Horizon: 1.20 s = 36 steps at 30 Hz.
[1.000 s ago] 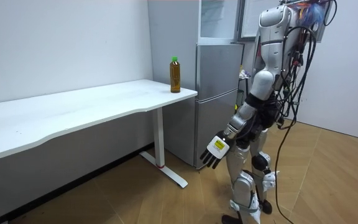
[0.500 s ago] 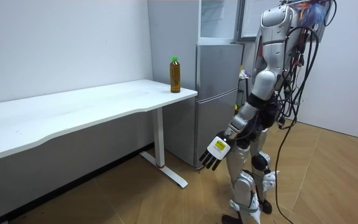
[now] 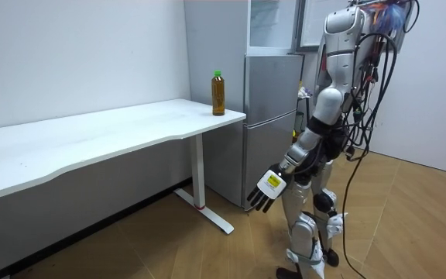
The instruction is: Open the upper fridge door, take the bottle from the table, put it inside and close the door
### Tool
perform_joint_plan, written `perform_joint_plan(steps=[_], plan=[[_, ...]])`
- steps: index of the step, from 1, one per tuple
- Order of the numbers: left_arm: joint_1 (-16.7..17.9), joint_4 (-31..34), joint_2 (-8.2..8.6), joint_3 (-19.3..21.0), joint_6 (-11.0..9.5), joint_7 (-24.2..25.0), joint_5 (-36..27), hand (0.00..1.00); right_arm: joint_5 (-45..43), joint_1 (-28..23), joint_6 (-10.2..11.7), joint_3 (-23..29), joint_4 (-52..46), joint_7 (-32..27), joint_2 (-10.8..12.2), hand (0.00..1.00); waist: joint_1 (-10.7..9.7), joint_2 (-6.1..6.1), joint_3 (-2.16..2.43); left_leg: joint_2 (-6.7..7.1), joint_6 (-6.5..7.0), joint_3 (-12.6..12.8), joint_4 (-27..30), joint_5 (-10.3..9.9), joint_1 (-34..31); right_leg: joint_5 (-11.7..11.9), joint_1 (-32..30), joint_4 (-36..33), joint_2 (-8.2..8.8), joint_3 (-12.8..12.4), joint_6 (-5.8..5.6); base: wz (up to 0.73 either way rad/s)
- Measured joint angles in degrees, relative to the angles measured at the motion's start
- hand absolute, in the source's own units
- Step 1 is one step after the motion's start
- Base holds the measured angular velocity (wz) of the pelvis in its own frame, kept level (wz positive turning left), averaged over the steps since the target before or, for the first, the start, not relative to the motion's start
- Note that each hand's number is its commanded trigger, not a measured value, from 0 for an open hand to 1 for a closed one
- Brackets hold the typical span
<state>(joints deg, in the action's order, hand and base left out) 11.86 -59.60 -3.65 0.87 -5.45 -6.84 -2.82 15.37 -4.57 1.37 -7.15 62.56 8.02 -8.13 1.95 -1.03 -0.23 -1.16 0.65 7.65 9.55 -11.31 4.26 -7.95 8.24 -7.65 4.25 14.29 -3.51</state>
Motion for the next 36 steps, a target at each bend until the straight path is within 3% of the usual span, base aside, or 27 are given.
perform_joint_plan(steps=[12, 18, 24, 27, 32, 36], plan=[[-0.3, -0.4, -0.53, 1.0, -1.2, -0.3, 1.3, 0.0, 1.5, -2.6, 1.9, -0.1, -26.8, -1.7, -0.1, 0.0, 0.1, -0.19, 0.01, -0.03, -0.05, 0.2, 0.8, 0.0, -0.8, 0.0, -0.8, 0.0, 0.01, -0.3, 0.01, 0.0], [-0.1, -0.6, -2.25, 1.1, -1.2, -0.4, 1.2, 0.0, 2.6, -3.5, 2.4, -0.5, -34.7, -1.9, -0.1, 0.0, 0.1, -0.51, -0.15, -0.02, -0.05, 0.3, 0.3, 0.0, -0.6, 0.0, -0.7, -0.1, 0.0, -1.0, 0.0, 0.0], [0.2, -0.4, -2.49, 1.2, -1.1, -1.2, 1.3, 0.0, 2.7, -3.5, 2.4, -1.4, -41.7, -1.0, -0.1, 0.0, 0.2, -0.47, -0.12, -0.1, -0.05, 1.4, 0.1, 0.0, -0.8, 0.0, -1.6, -0.1, -0.04, -1.6, 0.0, -0.09], [0.2, -0.7, -2.55, 1.2, -1.1, -1.6, 1.4, 0.0, 2.6, -3.6, 2.2, -2.9, -46.0, -0.6, -0.1, 0.0, 0.9, -0.71, 0.12, -0.14, -0.07, 2.0, 0.0, 0.1, -0.8, 0.0, -2.0, -0.1, -0.09, -1.9, 0.01, -0.1], [0.2, -2.2, -3.38, 1.7, -1.1, -3.1, 3.2, 0.0, 2.5, -5.1, 0.1, -3.0, -51.6, -0.5, -0.7, 0.0, 1.9, -0.74, 0.14, -0.18, -0.06, 2.5, -0.1, 0.1, -1.1, 0.0, -2.7, -0.2, -0.1, -2.3, 0.02, -0.07], [1.6, -3.1, -4.07, 1.7, 0.5, -5.3, 7.5, 0.0, 2.5, -5.6, -0.3, -3.0, -53.1, -1.2, -0.9, 0.0, 2.5, -0.71, 0.13, -0.19, -0.06, 2.6, 0.0, 0.1, -1.1, 0.0, -2.7, -0.2, -0.1, -2.5, 0.03, 0.0]])
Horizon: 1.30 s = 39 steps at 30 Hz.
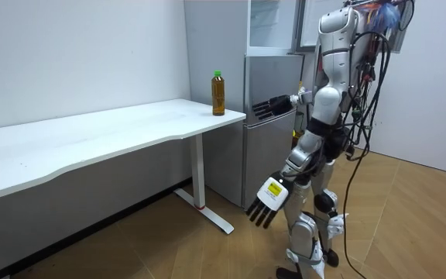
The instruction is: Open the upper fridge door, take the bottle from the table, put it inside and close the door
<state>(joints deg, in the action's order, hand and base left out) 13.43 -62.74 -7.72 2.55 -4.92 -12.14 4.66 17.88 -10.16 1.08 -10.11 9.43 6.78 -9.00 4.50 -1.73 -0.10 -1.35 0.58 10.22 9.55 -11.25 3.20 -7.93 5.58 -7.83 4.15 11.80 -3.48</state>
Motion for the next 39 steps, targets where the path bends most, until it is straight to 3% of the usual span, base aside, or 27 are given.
perform_joint_plan(steps=[4, 7, 12, 15, 20, 27, 33, 39], plan=[[0.1, -1.6, 0.01, -0.3, 1.3, -0.1, 2.4, 0.0, 0.1, 0.0, -0.8, 0.0, -1.2, -0.5, -0.2, 0.0, 0.6, -0.11, -0.06, -0.02, 0.0, 0.0, 0.2, 0.0, 0.0, 0.0, 0.1, 0.0, 0.01, 0.0, 0.0, 0.0], [0.4, -1.6, 0.05, -0.8, 2.3, -0.1, 4.0, 0.0, 0.4, 0.0, -0.9, 0.0, -2.3, -0.5, -0.2, 0.0, 0.8, -0.5, -0.36, -0.05, -0.02, 0.0, 0.1, 0.0, -0.1, 0.0, 0.2, 0.0, 0.01, 0.0, 0.0, 0.0], [0.6, -1.5, 0.16, -1.0, 4.0, -0.1, 6.7, 0.0, 1.5, 0.3, -1.0, 0.1, -9.2, -0.8, 0.0, 0.0, 0.8, -0.51, -0.47, -0.03, -0.01, 0.0, 0.2, 0.0, -0.1, 0.0, 0.3, 0.0, 0.04, -0.2, 0.06, 0.0], [0.6, -1.5, 0.17, -1.0, 4.6, -0.1, 9.0, 0.0, 5.9, 3.8, -0.5, 0.1, -12.9, -0.4, -0.2, 0.0, 0.6, -0.32, -0.59, -0.04, -0.01, 0.1, 0.2, 0.0, 0.2, 0.0, 0.5, 0.0, 0.03, -0.4, 0.06, 0.0], [0.7, -1.6, 0.16, -1.0, 5.2, 0.3, 9.6, 0.0, 7.1, 8.6, 0.2, 0.1, -15.0, -0.3, -0.1, 0.0, 0.6, -0.64, -0.38, 0.02, -0.01, -0.6, 0.1, 0.0, 0.3, 0.0, 0.9, 0.0, 0.03, 0.2, 0.05, 0.07], [0.9, -1.6, 0.6, -1.0, 7.4, 0.4, 10.1, 0.0, 7.1, 8.6, 0.2, 0.2, -15.4, 0.1, -0.2, 0.0, 0.5, -0.77, -0.05, 0.05, -0.02, -1.6, 0.4, 0.0, 0.3, 0.0, 1.3, 0.0, 0.03, 1.1, 0.05, 0.07], [0.7, -1.6, 0.75, -1.0, 7.5, 0.4, 10.6, 0.0, 7.1, 8.8, 0.2, 0.9, -19.7, -1.1, -0.5, 0.0, 0.5, 0.07, 0.08, 0.06, -0.02, -1.7, 0.4, 0.0, 0.2, 0.0, 1.2, 0.0, 0.02, 1.1, 0.05, 0.0], [0.7, -1.6, 0.75, -1.0, 7.5, 0.6, 11.2, 0.0, 7.1, 10.1, 0.2, 1.6, -21.8, -2.3, -0.5, 0.0, 0.5, 0.08, 0.14, 0.05, -0.02, -1.7, 0.6, 0.0, -0.1, 0.0, 1.2, 0.0, 0.02, 1.1, 0.05, 0.0]])
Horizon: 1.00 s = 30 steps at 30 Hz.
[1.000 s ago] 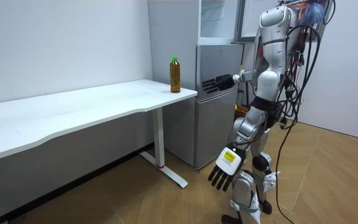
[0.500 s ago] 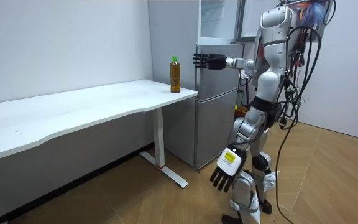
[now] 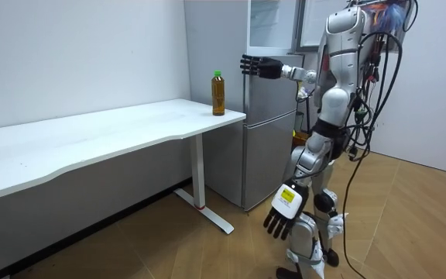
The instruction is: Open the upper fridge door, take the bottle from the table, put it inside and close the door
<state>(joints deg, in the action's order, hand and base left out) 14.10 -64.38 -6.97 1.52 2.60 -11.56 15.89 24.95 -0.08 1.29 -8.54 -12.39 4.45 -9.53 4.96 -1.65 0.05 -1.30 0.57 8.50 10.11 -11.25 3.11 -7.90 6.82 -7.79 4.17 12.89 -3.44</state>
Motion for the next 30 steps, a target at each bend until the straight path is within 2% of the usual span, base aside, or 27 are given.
perform_joint_plan(steps=[4, 8, 10, 13, 18, 21, 30], plan=[[-0.1, 0.0, 0.0, 0.0, 0.0, 0.0, 0.0, 0.0, 0.0, 0.0, 0.0, 0.9, 0.0, -0.3, 0.0, 0.0, 0.0, -0.12, 0.07, 0.01, 0.0, -0.5, 0.5, 0.0, -0.5, 0.0, 0.0, 0.0, 0.0, 0.0, 0.0, 0.05], [-0.4, 0.0, 0.0, 0.0, 0.0, 0.0, 0.0, 0.0, -0.6, 0.1, 0.0, 0.8, 0.0, -1.0, -1.0, 0.0, 0.2, -0.5, 0.23, -0.02, -0.02, -0.5, 0.6, 0.0, -0.6, 0.0, 0.0, 0.0, -0.03, 0.0, 0.0, 0.0], [-0.5, 0.0, -0.03, 0.0, 0.0, 0.0, 0.0, 0.0, -0.8, 0.1, 0.0, 0.7, 0.0, -1.5, -1.7, 0.0, 0.4, -0.69, 0.16, -0.03, -0.02, -0.5, 0.6, 0.0, -0.6, 0.0, 0.0, 0.0, -0.03, 0.0, 0.0, 0.0], [-0.3, 0.0, -0.11, -0.2, 0.0, 0.0, 0.0, 0.0, -0.7, 0.4, 0.0, 0.7, 0.2, -2.3, -1.8, 0.0, 0.4, -1.27, -0.17, -0.03, -0.06, -0.7, 0.6, 0.0, -0.6, 0.0, 0.0, 0.0, -0.03, 0.1, 0.0, 0.0], [-0.3, 0.1, -0.27, -0.5, 1.3, 0.0, 1.4, 0.0, -0.7, 4.8, -0.1, 0.8, 5.3, -3.0, -1.7, 0.0, 0.4, -2.18, -0.43, 0.0, -0.06, -0.8, 0.7, 0.0, -0.6, 0.0, 0.2, 0.0, -0.02, 0.3, 0.0, 0.01], [-0.3, 0.1, -0.3, -0.5, 2.2, 0.0, 1.9, 0.0, -0.5, 6.9, -0.2, 0.7, 7.6, -3.1, -1.7, 0.0, 0.5, -2.21, -0.45, 0.01, -0.06, -1.1, 0.7, 0.0, -0.6, 0.0, 0.3, 0.0, -0.01, 0.8, 0.0, 0.04], [-0.8, 0.2, -0.27, -0.3, 3.4, 2.2, 2.7, 0.0, 0.4, 7.3, -0.2, 0.7, 10.7, -4.8, -1.7, 0.0, 1.8, -2.15, -0.49, 0.04, -0.06, -1.6, 1.1, 0.0, -0.7, 0.0, 0.7, 0.0, 0.05, 1.7, 0.0, 0.03]])
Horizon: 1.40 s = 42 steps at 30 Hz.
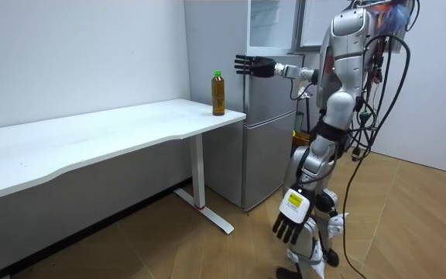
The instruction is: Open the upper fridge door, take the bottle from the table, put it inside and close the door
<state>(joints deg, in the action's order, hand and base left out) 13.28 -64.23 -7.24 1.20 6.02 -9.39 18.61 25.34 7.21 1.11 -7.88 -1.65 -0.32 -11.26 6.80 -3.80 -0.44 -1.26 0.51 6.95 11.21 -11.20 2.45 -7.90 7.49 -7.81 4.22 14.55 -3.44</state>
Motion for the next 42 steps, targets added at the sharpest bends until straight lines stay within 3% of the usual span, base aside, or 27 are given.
perform_joint_plan(steps=[7, 11, 15, 24, 32, 35, 37, 38, 42], plan=[[0.0, 0.1, 0.07, -0.3, 1.1, 1.3, 2.4, 0.0, 0.3, 1.6, 0.0, 0.0, 2.8, -2.1, 0.1, 0.0, 0.3, -0.09, 0.02, 0.18, -0.03, -1.2, 0.6, 0.3, -0.6, 0.0, 0.2, 0.0, 0.16, 1.4, 0.0, 0.08], [-0.4, 0.1, 0.04, -0.1, 1.2, 1.8, 2.4, 0.0, 0.4, 3.2, 0.0, 0.0, 5.6, -3.4, 0.1, 0.0, 0.4, -0.36, -0.21, 0.27, -0.08, -2.2, 1.2, 0.6, -0.9, 0.0, 0.6, 0.0, 0.15, 1.9, 0.01, 0.11], [-1.0, 0.1, 0.1, 0.4, 1.6, 2.7, 2.4, 0.0, 0.4, 5.4, 0.0, 0.1, 8.8, -4.5, 0.1, 0.0, 0.8, -0.62, -0.34, 0.73, 0.03, -2.5, 1.6, 1.1, -1.5, -0.6, 0.3, 0.0, 0.39, 1.3, 0.92, 0.06], [-1.3, 0.1, -0.06, 0.4, 3.6, 2.8, 2.4, 0.0, 0.1, 7.3, -0.8, -0.3, 12.2, -5.7, 0.2, 0.0, 1.4, -0.53, -0.27, 1.02, 0.27, -2.9, 1.9, 1.6, -1.9, -0.6, -0.5, -0.2, 0.67, 1.3, 0.9, 0.02], [-1.3, 1.5, -0.46, -0.7, 4.1, 2.8, 2.3, 0.0, 1.0, 9.7, -1.4, -2.9, 16.1, -6.8, 0.1, 0.0, 1.4, -0.46, -0.17, 0.98, 0.27, -3.0, 2.2, 1.6, -2.0, -0.6, -0.5, -0.9, 0.66, 1.4, 0.95, 0.0], [-1.2, 2.9, -0.51, -0.8, 4.5, 3.4, 2.4, 0.0, 0.9, 13.1, -3.6, -3.5, 20.3, -7.2, 0.1, 0.0, 2.1, -0.77, 0.0, 1.07, 0.37, -3.1, 2.2, 1.8, -2.3, -0.8, -0.7, -0.9, 0.79, 1.8, 0.67, 0.04], [-1.1, 4.2, -0.76, -0.7, 5.0, 3.9, 2.4, 0.0, 0.6, 14.7, -4.3, -3.4, 21.6, -7.8, 0.0, 0.0, 2.7, -1.2, 0.32, 1.17, 0.37, -3.5, 2.2, 1.8, -2.7, -0.6, -0.8, -0.8, 0.78, 2.2, 0.86, 0.12], [-1.1, 4.6, -0.93, -0.2, 5.3, 4.0, 2.4, 0.0, -0.1, 14.9, -4.4, -3.4, 21.3, -8.0, -0.1, 0.0, 3.0, -1.68, 0.71, 1.22, 0.29, -4.0, 2.3, 1.9, -2.9, -0.6, -0.7, -0.8, 0.79, 2.6, 0.92, 0.15], [-1.0, 5.3, -0.9, 0.2, 5.5, 3.9, 2.4, 0.0, -0.7, 16.2, -4.5, -3.4, 20.4, -8.3, -0.1, 0.0, 3.5, -1.62, 0.63, 1.25, 0.24, -4.6, 2.2, 1.9, -2.9, -0.6, -0.5, -0.9, 0.68, 2.8, 0.93, 0.11]])
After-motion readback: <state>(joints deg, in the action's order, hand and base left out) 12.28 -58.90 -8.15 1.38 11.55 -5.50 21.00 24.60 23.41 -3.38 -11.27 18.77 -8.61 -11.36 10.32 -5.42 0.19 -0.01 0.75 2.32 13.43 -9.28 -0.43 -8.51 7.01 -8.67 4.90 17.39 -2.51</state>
